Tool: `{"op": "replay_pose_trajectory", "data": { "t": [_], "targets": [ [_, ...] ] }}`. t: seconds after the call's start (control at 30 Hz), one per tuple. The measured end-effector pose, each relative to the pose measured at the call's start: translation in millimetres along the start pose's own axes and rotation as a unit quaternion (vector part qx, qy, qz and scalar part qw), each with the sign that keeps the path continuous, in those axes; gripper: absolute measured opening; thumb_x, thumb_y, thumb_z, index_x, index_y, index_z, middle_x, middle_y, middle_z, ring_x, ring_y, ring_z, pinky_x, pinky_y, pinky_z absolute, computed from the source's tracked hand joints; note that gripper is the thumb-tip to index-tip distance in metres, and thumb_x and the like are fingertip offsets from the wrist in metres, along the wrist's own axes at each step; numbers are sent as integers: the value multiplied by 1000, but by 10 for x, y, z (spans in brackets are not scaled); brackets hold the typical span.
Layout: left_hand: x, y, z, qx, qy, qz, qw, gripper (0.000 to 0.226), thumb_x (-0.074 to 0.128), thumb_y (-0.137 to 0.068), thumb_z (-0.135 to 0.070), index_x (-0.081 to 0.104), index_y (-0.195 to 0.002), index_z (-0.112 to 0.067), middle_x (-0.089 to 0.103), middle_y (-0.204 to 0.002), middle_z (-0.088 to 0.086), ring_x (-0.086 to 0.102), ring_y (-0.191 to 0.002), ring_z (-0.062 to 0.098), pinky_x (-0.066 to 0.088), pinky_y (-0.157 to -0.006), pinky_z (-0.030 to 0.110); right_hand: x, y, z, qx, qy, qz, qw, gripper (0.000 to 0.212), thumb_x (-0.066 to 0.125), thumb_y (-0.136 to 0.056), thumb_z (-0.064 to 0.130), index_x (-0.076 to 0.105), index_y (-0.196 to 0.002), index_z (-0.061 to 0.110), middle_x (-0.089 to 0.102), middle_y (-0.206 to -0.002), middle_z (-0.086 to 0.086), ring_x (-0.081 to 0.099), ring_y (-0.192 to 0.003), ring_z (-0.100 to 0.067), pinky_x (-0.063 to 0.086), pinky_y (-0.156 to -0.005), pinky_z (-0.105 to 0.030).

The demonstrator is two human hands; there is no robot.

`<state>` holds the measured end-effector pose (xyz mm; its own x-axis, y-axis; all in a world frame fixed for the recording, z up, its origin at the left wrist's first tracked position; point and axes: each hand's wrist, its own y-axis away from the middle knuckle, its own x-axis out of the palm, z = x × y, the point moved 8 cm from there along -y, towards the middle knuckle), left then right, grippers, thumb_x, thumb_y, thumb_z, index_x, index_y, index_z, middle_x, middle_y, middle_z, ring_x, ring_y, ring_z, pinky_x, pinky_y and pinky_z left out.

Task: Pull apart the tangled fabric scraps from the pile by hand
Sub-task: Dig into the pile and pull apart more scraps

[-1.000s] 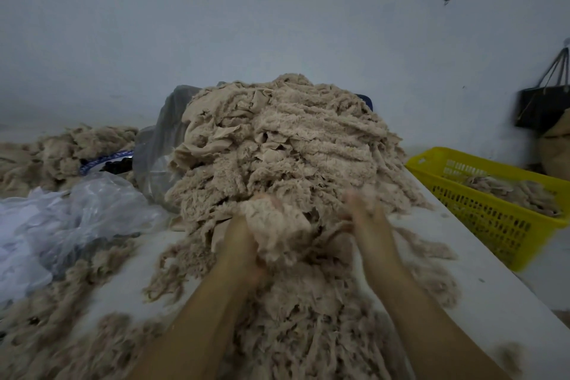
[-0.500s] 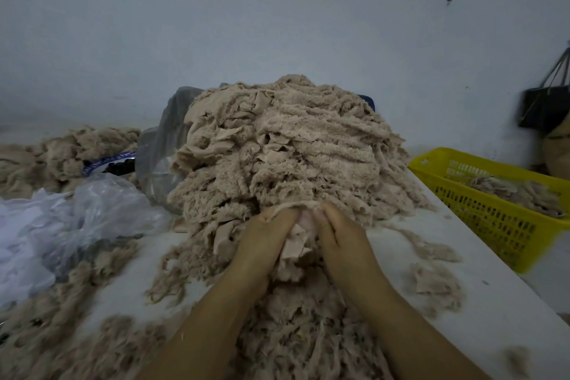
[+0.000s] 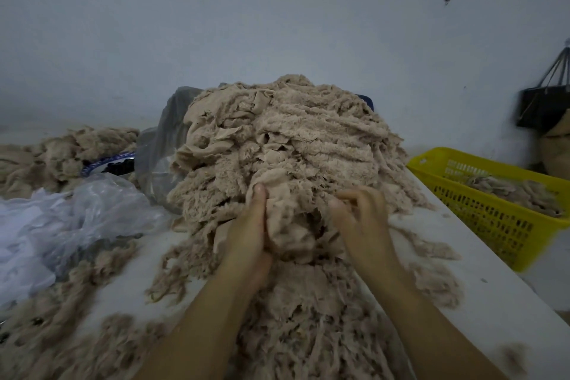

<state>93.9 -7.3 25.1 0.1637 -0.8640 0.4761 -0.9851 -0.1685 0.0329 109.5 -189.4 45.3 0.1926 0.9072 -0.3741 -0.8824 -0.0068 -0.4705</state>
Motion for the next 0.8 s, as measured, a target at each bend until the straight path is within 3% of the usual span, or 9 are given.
{"op": "replay_pose_trajectory", "data": {
  "t": [0.17,0.27,0.33,0.4,0.47,0.53,0.6,0.7,0.8],
  "targets": [
    [316,117,164,-30,-73,120,990,60,59,-75,-68,78,-105,-20,73,-117,9,68,-113,17,56,-86,27,475,148,183,-72,54,158,983,42,49,-84,62,52,-121,41,47,-119,18,55,-101,0,47,-80,-18],
    [314,150,165,-11,-222,216,951,64,54,-80,-79,65,-126,-36,65,-130,-13,58,-123,4,46,-102,32,338,57,100,-13,-85,108,990,22,49,-100,34,68,-89,32,68,-82,10,65,-74,-10,53,-61,-22],
    [150,88,18,39,-386,183,903,58,49,-71,-88,67,-109,-47,67,-107,-29,61,-97,-12,48,-89,27,-23,-29,-190,121,-235,-47,963,23,54,-100,25,68,-81,23,69,-70,6,64,-65,-19,49,-52,-21],
    [23,27,-67,53,-512,165,841,53,54,-67,-83,66,-90,-37,66,-84,-22,59,-70,-10,46,-70,20,-335,-31,-471,184,-431,-198,861,40,55,-96,46,64,-117,13,71,-104,-5,70,-85,-23,55,-67,-27],
    [-45,-25,15,41,-614,203,762,45,65,-75,-73,62,-87,-29,60,-87,-12,55,-71,-2,44,-66,19,-387,-20,-602,198,-529,-221,795,63,44,-96,59,46,-139,12,62,-122,-11,74,-88,-20,59,-73,-30],
    [-92,-42,138,21,-678,246,692,31,68,-85,-57,58,-87,-28,56,-93,-10,53,-76,1,43,-66,17,-205,13,-613,249,-482,-152,826,53,41,-100,53,47,-133,12,66,-112,-9,74,-77,-16,59,-67,-28],
    [-74,-34,173,20,-653,259,712,22,66,-93,-43,58,-84,-25,58,-85,-10,52,-68,-3,43,-61,14,-14,34,-520,246,-386,-68,887,41,47,-101,43,64,-111,7,75,-93,-5,71,-67,-14,57,-60,-26],
    [-11,-22,19,47,-493,215,842,21,64,-95,-37,59,-80,-23,60,-74,-9,53,-65,2,44,-61,17,193,35,-192,107,-202,51,972,30,51,-93,59,73,-93,38,74,-88,11,68,-71,-4,50,-60,-15],
    [21,30,-133,45,-307,168,936,24,61,-90,-41,60,-79,-20,64,-74,-3,59,-68,9,49,-61,23,468,182,61,38,-139,185,972,24,60,-80,73,64,-96,55,68,-100,28,65,-90,9,47,-69,-7]
  ]
}}
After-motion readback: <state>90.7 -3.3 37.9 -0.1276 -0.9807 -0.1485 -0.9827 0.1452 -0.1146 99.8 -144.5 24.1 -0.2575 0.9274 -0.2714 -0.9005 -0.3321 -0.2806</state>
